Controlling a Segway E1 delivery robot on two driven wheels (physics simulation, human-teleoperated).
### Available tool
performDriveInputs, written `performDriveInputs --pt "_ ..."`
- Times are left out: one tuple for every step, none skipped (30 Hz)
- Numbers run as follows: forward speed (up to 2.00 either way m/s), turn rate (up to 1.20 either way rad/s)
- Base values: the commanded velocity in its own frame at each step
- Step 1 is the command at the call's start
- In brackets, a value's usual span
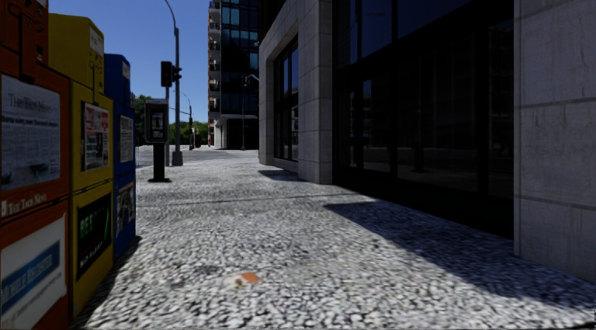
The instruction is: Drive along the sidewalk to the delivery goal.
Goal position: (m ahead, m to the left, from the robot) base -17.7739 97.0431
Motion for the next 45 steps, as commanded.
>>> performDriveInputs --pt "0.78 0.00" --pt "0.78 0.00" --pt "0.78 0.00" --pt "0.78 0.00" --pt "0.79 0.00" --pt "0.80 0.00" --pt "0.80 0.00" --pt "0.83 0.00" --pt "0.84 0.00" --pt "0.84 0.00" --pt "0.84 0.00" --pt "0.84 0.00" --pt "0.84 0.00" --pt "0.84 0.00" --pt "0.84 0.00" --pt "0.84 0.00" --pt "0.84 0.00" --pt "0.86 0.00" --pt "0.97 0.00" --pt "0.97 0.00" --pt "1.10 0.00" --pt "1.24 0.00" --pt "1.43 0.00" --pt "1.43 0.00" --pt "1.64 0.00" --pt "1.73 0.00" --pt "1.75 0.00" --pt "1.75 0.00" --pt "1.76 0.00" --pt "1.76 0.00" --pt "1.76 0.00" --pt "1.76 0.00" --pt "1.76 0.00" --pt "1.76 0.00" --pt "1.77 0.00" --pt "1.77 0.00" --pt "1.77 0.00" --pt "1.77 0.00" --pt "1.77 0.11" --pt "1.77 0.11" --pt "1.77 0.27" --pt "1.77 0.43" --pt "1.77 0.50" --pt "1.77 0.50" --pt "1.77 0.53"
